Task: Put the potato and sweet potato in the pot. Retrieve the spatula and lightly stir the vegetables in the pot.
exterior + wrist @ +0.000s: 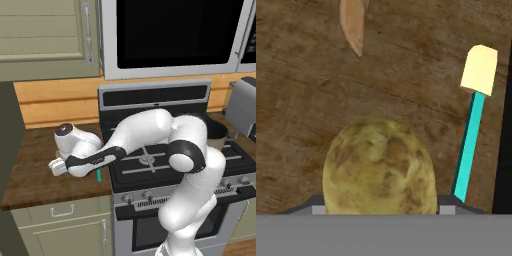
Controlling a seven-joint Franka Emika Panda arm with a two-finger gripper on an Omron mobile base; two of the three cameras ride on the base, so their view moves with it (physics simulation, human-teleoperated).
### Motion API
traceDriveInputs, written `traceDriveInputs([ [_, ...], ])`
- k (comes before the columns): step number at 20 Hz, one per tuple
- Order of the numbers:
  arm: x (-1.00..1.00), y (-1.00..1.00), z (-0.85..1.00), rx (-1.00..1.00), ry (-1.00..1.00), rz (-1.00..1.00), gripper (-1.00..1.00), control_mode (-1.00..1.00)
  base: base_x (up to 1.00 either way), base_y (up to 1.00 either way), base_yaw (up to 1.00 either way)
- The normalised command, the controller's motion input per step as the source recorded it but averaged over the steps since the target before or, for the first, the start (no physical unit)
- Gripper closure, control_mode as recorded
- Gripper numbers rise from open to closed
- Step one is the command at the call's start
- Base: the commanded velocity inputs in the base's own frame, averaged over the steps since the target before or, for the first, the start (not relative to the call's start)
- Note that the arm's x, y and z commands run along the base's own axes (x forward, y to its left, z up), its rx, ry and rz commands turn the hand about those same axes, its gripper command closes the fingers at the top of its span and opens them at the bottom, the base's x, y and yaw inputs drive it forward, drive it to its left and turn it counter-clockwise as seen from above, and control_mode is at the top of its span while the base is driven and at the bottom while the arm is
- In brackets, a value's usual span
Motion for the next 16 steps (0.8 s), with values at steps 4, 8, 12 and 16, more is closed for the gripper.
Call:
traceDriveInputs([
  [4,-0.27,-0.71,1.0,0.08,-0.19,-0.12,1.0,-1.0,0.0,0.0,0.0],
  [8,-0.12,-0.91,1.0,0.08,-0.07,-0.14,1.0,-1.0,0.0,0.0,0.0],
  [12,0.0,-0.99,1.0,0.05,0.0,-0.14,1.0,-1.0,0.0,0.0,0.0],
  [16,-0.01,-1.0,0.8,0.08,0.0,-0.12,1.0,-1.0,0.0,0.0,0.0],
])
